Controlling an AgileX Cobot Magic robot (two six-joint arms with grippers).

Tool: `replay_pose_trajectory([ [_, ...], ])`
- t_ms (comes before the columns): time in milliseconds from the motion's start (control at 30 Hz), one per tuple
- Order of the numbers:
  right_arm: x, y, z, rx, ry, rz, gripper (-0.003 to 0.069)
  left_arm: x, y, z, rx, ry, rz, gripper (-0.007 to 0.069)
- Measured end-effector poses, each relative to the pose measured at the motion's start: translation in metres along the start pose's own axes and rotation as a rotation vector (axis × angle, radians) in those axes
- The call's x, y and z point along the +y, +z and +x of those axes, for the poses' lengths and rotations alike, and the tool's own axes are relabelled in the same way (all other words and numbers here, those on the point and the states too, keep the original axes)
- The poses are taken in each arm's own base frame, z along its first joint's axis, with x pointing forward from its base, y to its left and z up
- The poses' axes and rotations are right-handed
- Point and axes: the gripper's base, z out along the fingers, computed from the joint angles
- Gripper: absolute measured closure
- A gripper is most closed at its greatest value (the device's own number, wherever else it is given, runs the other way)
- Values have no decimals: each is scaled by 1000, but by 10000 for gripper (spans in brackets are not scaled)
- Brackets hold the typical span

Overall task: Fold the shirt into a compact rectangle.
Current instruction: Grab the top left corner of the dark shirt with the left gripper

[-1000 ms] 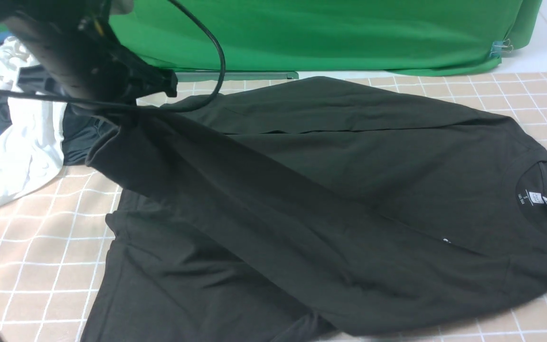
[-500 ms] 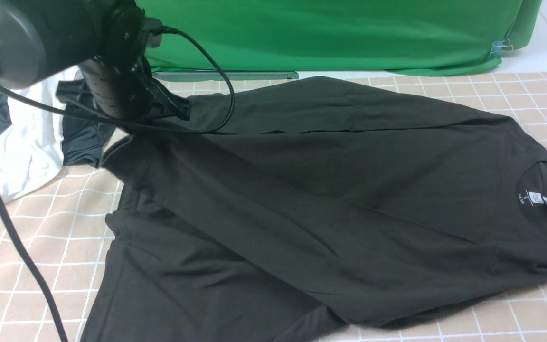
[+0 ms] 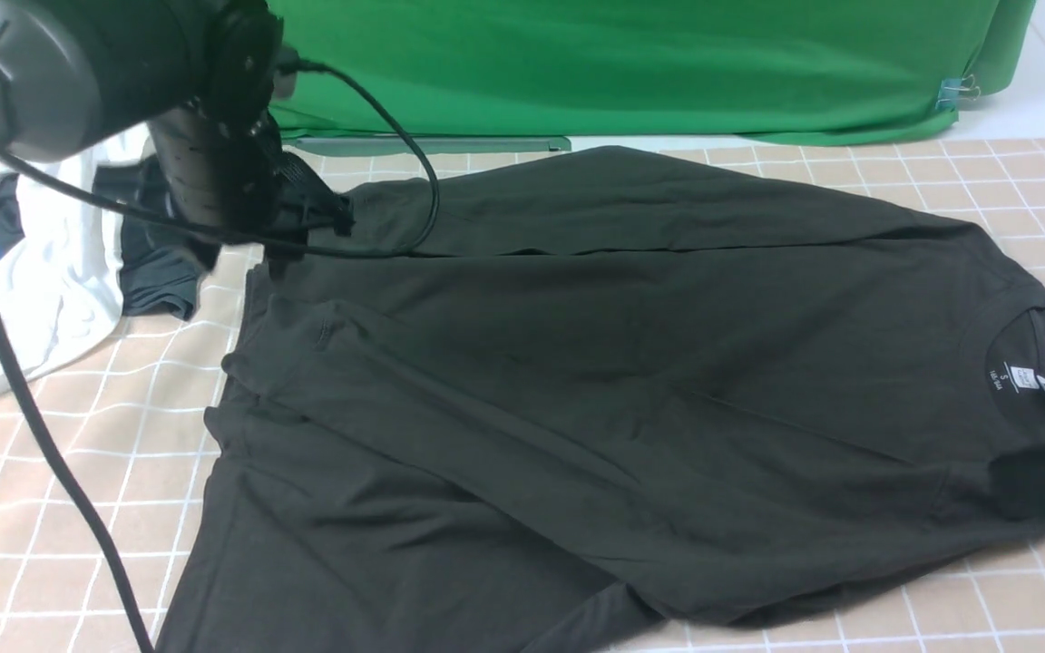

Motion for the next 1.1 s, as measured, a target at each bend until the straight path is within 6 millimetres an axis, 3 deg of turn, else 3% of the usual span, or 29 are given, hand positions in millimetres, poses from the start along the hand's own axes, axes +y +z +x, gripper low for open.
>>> replay_pose_trajectory([
  [100,0,26,-6,183,-31,-31,620,-9,-9,17,33,-44,152,495],
  [200,6,53,-1,306,-96,-45,620,-12,-20,38,21,-109,265,588],
  [333,19,98,14,426,-231,11,594,-12,-21,81,73,-164,360,616],
  [500,24,140,17,433,-337,78,450,-13,13,130,175,-185,348,624],
  [667,22,160,11,357,-363,106,326,-12,26,144,195,-190,334,624],
  [900,20,166,2,262,-394,137,309,-13,31,148,203,-195,331,624],
  [1100,15,178,4,288,-435,156,295,-16,50,157,302,-185,301,624],
])
